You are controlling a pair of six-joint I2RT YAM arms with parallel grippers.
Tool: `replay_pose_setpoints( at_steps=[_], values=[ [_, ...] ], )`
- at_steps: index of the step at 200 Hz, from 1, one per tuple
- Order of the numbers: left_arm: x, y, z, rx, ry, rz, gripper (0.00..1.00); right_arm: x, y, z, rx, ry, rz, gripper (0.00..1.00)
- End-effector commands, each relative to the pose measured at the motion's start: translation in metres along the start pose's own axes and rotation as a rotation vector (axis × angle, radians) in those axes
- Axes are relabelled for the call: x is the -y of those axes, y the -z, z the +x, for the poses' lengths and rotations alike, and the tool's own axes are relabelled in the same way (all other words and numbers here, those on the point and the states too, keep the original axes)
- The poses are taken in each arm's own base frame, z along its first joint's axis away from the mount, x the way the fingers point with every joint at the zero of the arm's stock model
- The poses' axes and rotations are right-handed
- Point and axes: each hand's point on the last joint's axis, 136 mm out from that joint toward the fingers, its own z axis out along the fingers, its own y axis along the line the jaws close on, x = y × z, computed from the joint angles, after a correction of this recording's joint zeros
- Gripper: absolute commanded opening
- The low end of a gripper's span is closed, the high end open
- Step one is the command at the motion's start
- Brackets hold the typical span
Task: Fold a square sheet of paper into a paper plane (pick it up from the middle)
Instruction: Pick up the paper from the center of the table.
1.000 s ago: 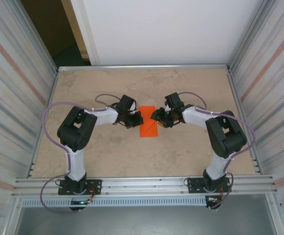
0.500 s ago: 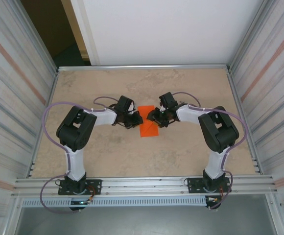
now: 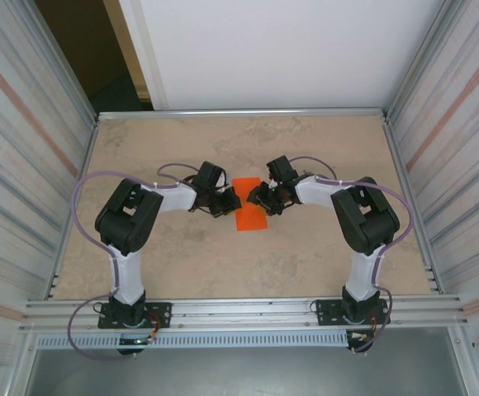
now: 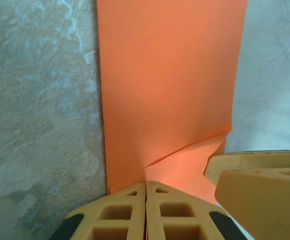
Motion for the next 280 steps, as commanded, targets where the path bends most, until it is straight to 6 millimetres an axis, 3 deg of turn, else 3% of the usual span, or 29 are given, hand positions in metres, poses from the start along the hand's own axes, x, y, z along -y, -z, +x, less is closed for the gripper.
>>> replay_pose_setpoints(
  at_steps=[1, 80, 152, 212, 251, 280],
  values=[
    [-0.040, -0.005, 0.017, -0.041, 0.065, -0.120, 0.08, 0.007, -0.001, -0.001, 0.018, -0.034, 0.034, 0.42],
    [-0.040, -0.004, 0.017, -0.038, 0.064, -0.121, 0.08, 0.012, 0.003, -0.001, 0.056, -0.057, 0.030, 0.38],
    [-0.040, -0.003, 0.016, -0.035, 0.066, -0.119, 0.08, 0.002, 0.004, -0.002, 0.064, -0.040, -0.025, 0.37],
    [-0.039, -0.005, 0.017, -0.041, 0.089, -0.087, 0.08, -0.022, 0.005, 0.005, 0.031, 0.036, -0.122, 0.28],
    [-0.037, -0.003, 0.014, -0.035, 0.090, -0.082, 0.08, -0.017, 0.006, 0.010, 0.029, 0.052, -0.117, 0.25],
    [-0.035, -0.001, 0.012, -0.031, 0.089, -0.076, 0.08, -0.012, 0.004, 0.012, 0.019, 0.075, -0.105, 0.17]
  ],
)
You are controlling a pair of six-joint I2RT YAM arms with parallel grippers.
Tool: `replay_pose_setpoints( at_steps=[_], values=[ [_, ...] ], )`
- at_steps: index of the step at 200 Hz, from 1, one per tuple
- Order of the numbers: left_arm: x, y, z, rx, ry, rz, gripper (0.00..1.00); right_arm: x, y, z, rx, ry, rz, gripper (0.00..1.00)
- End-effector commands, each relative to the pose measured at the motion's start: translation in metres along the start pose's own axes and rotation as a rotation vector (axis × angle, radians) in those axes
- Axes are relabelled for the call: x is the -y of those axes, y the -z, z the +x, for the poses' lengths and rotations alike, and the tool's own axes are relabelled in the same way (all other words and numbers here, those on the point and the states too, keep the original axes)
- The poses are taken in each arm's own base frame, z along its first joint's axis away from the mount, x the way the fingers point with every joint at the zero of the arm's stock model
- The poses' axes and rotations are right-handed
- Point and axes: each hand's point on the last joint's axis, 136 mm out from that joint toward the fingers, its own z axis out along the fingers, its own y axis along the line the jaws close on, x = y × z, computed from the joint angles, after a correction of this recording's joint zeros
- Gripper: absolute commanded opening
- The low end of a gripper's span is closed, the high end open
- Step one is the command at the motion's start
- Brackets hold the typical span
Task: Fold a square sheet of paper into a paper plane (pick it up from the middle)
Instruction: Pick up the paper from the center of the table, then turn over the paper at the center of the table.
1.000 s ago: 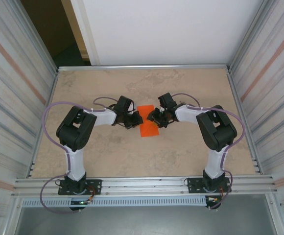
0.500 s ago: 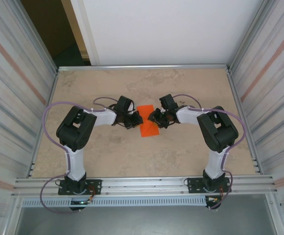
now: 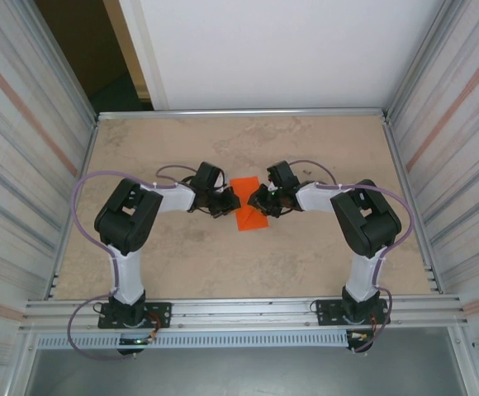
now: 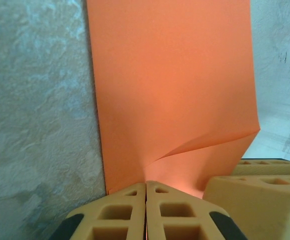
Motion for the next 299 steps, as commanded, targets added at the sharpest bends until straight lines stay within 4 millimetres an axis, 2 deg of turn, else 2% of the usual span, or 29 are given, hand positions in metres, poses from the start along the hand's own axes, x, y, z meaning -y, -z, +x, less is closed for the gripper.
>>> replay_pose_setpoints(
  at_steps=[1, 66, 92, 115, 136, 163, 184, 198, 209, 226, 254, 299],
  values=[
    [-0.035, -0.001, 0.012, -0.029, 0.062, -0.104, 0.07, -0.007, 0.007, 0.005, -0.011, 0.055, -0.026, 0.17],
    [-0.007, 0.017, -0.003, -0.002, 0.018, -0.044, 0.06, -0.018, 0.011, 0.000, 0.015, 0.122, -0.051, 0.06],
    [0.011, 0.048, -0.019, 0.071, -0.001, 0.005, 0.10, -0.028, 0.020, -0.006, 0.050, 0.150, -0.076, 0.04],
    [0.024, 0.082, -0.031, 0.142, -0.012, 0.058, 0.17, -0.050, 0.040, -0.015, 0.099, 0.188, -0.138, 0.04],
    [0.033, 0.109, -0.034, 0.197, -0.017, 0.118, 0.30, -0.076, 0.070, -0.027, 0.149, 0.218, -0.236, 0.04],
    [0.065, 0.138, -0.031, 0.245, -0.101, 0.262, 0.64, -0.106, 0.112, -0.044, 0.204, 0.233, -0.379, 0.03],
    [0.088, 0.154, -0.031, 0.264, -0.129, 0.359, 0.78, -0.125, 0.138, -0.053, 0.195, 0.233, -0.484, 0.03],
    [0.099, 0.157, -0.031, 0.253, -0.106, 0.428, 0.85, -0.136, 0.152, -0.056, 0.188, 0.241, -0.551, 0.03],
    [0.117, 0.159, -0.029, 0.225, -0.124, 0.521, 0.90, -0.144, 0.160, -0.056, 0.176, 0.247, -0.593, 0.04],
    [0.142, 0.163, -0.029, 0.200, -0.141, 0.614, 0.92, -0.154, 0.169, -0.055, 0.158, 0.250, -0.650, 0.04],
    [0.167, 0.162, -0.025, 0.176, -0.195, 0.628, 0.92, -0.167, 0.179, -0.051, 0.131, 0.255, -0.718, 0.05],
    [0.177, 0.168, -0.028, 0.181, -0.192, 0.642, 0.82, -0.170, 0.184, -0.050, 0.121, 0.249, -0.746, 0.05]
  ],
)
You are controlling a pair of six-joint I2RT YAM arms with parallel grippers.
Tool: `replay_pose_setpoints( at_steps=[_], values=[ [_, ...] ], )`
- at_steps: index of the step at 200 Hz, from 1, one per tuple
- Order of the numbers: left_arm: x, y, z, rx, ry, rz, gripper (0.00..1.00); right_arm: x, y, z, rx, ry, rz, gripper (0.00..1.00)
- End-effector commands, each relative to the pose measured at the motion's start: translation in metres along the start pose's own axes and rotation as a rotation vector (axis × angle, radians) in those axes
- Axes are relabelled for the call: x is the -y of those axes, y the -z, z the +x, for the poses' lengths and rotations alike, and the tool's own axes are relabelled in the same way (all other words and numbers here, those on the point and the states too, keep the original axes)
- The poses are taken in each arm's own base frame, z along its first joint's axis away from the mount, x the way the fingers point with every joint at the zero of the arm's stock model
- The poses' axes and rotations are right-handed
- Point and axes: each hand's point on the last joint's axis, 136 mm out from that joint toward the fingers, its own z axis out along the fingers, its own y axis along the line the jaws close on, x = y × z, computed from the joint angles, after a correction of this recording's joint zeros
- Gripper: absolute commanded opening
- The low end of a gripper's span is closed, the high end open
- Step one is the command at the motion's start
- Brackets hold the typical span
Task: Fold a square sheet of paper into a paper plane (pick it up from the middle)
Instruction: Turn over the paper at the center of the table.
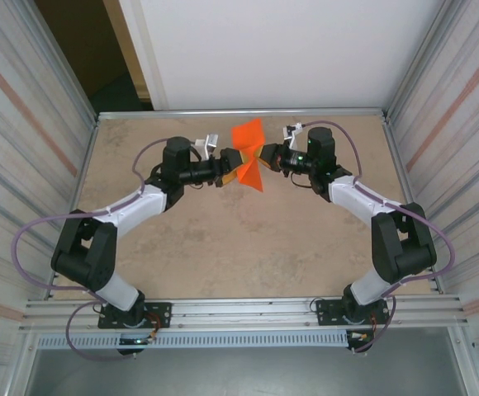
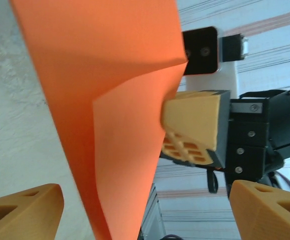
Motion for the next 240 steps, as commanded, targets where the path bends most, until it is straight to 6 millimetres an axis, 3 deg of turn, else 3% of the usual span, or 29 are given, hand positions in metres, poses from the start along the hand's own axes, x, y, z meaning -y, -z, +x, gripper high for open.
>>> replay_pose_setpoints(
  at_steps=[1, 71, 102, 121, 144, 193, 208, 240],
  values=[
    [0.021, 0.001, -0.007, 0.003, -0.023, 0.056, 0.81, -0.031, 0.005, -0.005, -0.006, 0.031, -0.084, 0.05],
    [0.024, 0.001, -0.010, 0.010, -0.013, 0.082, 0.40, -0.030, 0.009, -0.005, -0.005, 0.034, -0.090, 0.06],
    [0.020, 0.001, -0.012, 0.018, -0.005, 0.076, 0.27, -0.026, 0.011, -0.004, -0.007, 0.025, -0.082, 0.08],
    [0.017, 0.002, -0.014, 0.024, -0.005, 0.071, 0.17, -0.020, 0.013, -0.004, -0.003, 0.016, -0.056, 0.17],
    [0.010, 0.004, -0.015, 0.025, -0.007, 0.048, 0.00, -0.010, 0.021, -0.005, 0.021, 0.025, 0.026, 0.36],
    [-0.005, 0.019, -0.016, 0.023, -0.049, -0.072, 0.00, 0.009, 0.064, -0.018, 0.137, 0.078, 0.270, 0.63],
    [-0.021, 0.028, -0.011, 0.010, -0.079, -0.195, 0.00, 0.023, 0.083, -0.024, 0.192, 0.078, 0.371, 0.69],
    [-0.054, 0.060, -0.008, -0.016, -0.220, -0.548, 0.01, 0.031, 0.101, -0.027, 0.232, 0.108, 0.467, 0.73]
  ],
)
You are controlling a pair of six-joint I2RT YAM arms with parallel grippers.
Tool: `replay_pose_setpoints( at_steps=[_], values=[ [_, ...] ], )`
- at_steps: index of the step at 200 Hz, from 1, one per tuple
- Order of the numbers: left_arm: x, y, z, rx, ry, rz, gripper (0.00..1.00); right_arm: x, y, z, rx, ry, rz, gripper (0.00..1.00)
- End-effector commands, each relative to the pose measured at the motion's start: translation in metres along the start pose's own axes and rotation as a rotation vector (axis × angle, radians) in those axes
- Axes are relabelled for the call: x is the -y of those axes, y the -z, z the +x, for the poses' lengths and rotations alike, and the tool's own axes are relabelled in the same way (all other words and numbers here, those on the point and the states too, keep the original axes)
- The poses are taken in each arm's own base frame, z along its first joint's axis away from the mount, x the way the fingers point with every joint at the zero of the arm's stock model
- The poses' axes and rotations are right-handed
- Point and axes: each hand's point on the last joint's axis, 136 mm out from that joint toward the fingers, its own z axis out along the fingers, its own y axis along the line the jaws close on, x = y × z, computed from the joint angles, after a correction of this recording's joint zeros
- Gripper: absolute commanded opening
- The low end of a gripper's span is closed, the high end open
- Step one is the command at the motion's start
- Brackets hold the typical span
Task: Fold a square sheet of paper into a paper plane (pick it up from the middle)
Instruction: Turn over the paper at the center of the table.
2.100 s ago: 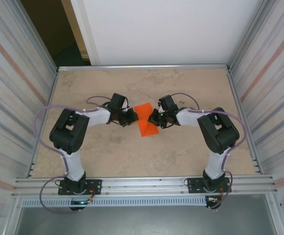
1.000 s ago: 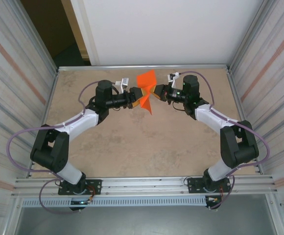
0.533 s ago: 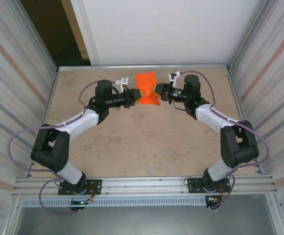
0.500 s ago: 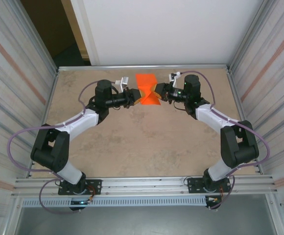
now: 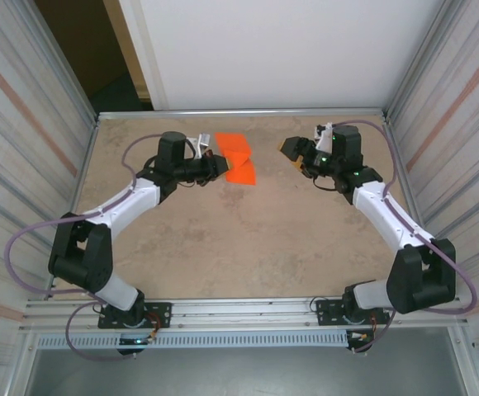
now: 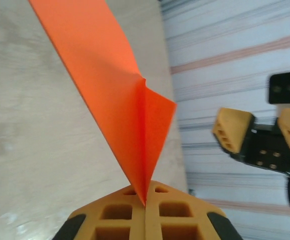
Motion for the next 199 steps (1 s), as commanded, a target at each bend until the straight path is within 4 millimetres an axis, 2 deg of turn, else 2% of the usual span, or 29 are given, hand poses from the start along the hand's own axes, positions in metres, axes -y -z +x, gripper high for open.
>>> replay_pose_setpoints(
  at_steps=[1, 26, 44, 63, 80, 104, 132, 155, 175, 199],
  values=[
    [-0.025, 0.032, 0.006, -0.019, -0.180, -0.299, 0.01, 0.018, 0.014, -0.002, 0.033, 0.058, 0.139, 0.73],
    [-0.056, 0.062, 0.004, -0.041, -0.348, -0.680, 0.01, 0.031, 0.019, -0.003, 0.059, 0.061, 0.209, 0.76],
    [-0.066, 0.078, -0.001, -0.071, -0.476, -0.919, 0.01, 0.041, 0.021, -0.003, 0.075, 0.057, 0.257, 0.81],
    [-0.074, 0.084, -0.006, -0.115, -0.578, -1.109, 0.02, 0.049, 0.022, -0.003, 0.088, 0.054, 0.282, 0.86],
    [-0.079, 0.082, -0.009, -0.150, -0.644, -1.237, 0.02, 0.053, 0.022, -0.002, 0.090, 0.050, 0.296, 0.87],
    [-0.087, 0.063, -0.007, -0.212, -0.718, -1.345, 0.02, 0.061, 0.025, -0.002, 0.099, 0.038, 0.335, 0.87],
    [-0.098, 0.025, 0.003, -0.286, -0.764, -1.364, 0.03, 0.071, 0.029, -0.002, 0.111, 0.017, 0.376, 0.86],
    [-0.107, -0.009, 0.019, -0.320, -0.717, -1.307, 0.03, 0.083, 0.033, -0.001, 0.123, -0.017, 0.408, 0.86],
    [-0.110, -0.037, 0.034, -0.326, -0.629, -1.185, 0.05, 0.089, 0.035, 0.000, 0.124, -0.040, 0.419, 0.86],
    [-0.107, -0.061, 0.052, -0.350, -0.547, -1.048, 0.13, 0.092, 0.037, 0.000, 0.125, -0.049, 0.424, 0.86]
  ],
)
